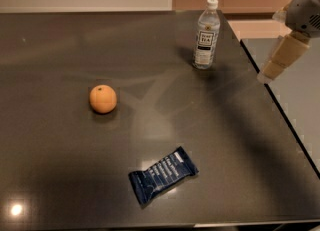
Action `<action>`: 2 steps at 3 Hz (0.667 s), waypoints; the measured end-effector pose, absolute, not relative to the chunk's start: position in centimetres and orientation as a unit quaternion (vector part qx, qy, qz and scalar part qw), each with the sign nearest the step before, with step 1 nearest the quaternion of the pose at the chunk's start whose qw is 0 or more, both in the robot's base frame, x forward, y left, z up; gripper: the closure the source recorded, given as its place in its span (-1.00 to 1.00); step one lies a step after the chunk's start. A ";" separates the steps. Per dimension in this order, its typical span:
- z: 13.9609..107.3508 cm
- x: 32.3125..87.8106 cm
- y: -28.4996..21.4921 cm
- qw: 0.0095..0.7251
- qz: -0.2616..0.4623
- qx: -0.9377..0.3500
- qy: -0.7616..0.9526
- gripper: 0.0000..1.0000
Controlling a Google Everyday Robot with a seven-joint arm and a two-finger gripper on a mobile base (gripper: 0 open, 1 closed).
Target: Move blue plastic bottle near orange
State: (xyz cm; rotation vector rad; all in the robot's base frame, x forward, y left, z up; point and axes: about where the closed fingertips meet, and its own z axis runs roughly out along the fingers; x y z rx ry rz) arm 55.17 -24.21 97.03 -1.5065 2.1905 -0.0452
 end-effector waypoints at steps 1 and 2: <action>96.5 59.8 -25.2 0.282 0.006 -0.525 0.803 -1.00; 95.6 65.5 -24.0 0.335 0.048 -0.494 0.801 -1.00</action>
Offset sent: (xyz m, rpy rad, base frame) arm 0.1465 -0.0033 -0.0139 0.3268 -0.1301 -0.0861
